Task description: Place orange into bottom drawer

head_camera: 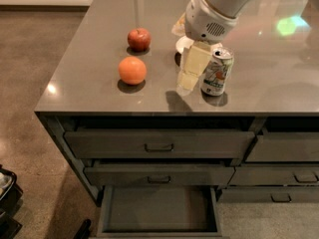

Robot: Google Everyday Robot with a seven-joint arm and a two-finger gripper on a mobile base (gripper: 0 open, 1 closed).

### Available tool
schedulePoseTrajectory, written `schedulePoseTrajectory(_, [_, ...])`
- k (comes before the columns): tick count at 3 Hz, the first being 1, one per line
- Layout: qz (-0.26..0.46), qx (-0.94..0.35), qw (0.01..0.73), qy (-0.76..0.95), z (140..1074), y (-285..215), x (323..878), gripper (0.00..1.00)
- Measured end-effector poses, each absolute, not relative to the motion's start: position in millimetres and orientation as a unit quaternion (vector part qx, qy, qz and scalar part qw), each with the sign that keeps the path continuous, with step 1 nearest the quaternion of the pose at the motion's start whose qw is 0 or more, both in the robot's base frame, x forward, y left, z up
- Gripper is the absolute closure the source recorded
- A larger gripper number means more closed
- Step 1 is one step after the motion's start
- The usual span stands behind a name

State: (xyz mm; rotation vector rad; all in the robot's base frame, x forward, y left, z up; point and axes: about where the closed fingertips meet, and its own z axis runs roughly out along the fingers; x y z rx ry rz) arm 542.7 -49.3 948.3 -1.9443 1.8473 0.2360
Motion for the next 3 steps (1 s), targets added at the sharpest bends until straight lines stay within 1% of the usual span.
schedulePoseTrajectory(1, [0.109, -0.689, 0.239, 0.675, 934.3, -53.3, 570.9, 0.0])
schedulePoseTrajectory(3, [0.147, -0.671, 0.275, 0.672, 917.2, -44.6, 621.8, 0.0])
